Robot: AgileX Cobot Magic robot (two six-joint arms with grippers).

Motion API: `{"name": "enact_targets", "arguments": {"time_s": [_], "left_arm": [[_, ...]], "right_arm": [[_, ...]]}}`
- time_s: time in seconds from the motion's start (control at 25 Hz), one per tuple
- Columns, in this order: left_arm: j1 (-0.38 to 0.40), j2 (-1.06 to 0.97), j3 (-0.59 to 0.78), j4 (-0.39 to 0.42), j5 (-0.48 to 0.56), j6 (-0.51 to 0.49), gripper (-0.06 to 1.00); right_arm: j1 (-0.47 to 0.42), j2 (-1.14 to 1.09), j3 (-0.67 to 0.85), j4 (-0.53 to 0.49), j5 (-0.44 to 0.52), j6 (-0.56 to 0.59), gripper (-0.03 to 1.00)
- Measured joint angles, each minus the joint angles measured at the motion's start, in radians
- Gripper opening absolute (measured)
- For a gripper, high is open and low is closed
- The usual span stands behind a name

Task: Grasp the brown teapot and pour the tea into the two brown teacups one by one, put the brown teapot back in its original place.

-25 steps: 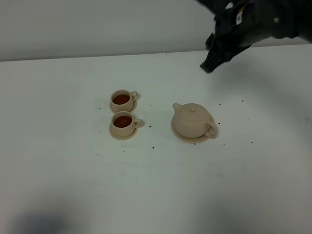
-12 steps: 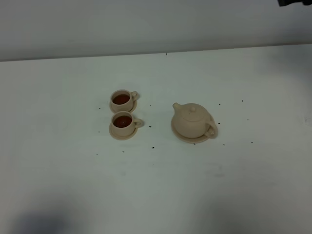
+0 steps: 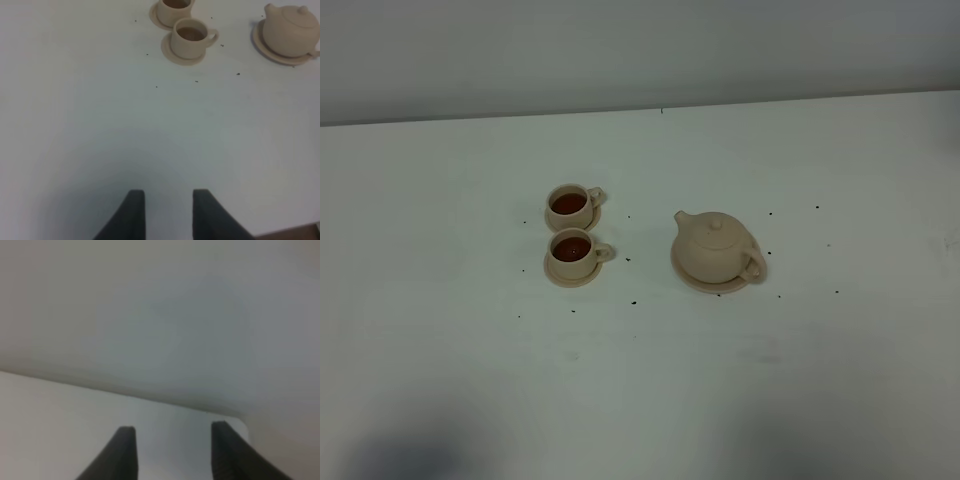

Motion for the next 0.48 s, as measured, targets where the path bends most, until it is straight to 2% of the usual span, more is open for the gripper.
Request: {"name": "enact_targets", "arguments": {"time_s": [0.2,0.48], "left_arm": [[0.000,0.000,0.000,0.000,0.000,0.000,0.25],[0.000,0.000,0.000,0.000,0.000,0.000,0.25]], "right_arm": [[-0.030,-0.152,0.152,-0.002,-0.023,-0.004,0.35],[-0.030,-0.475,0.541,-0.001,-0.154,0.103,0.35]]}}
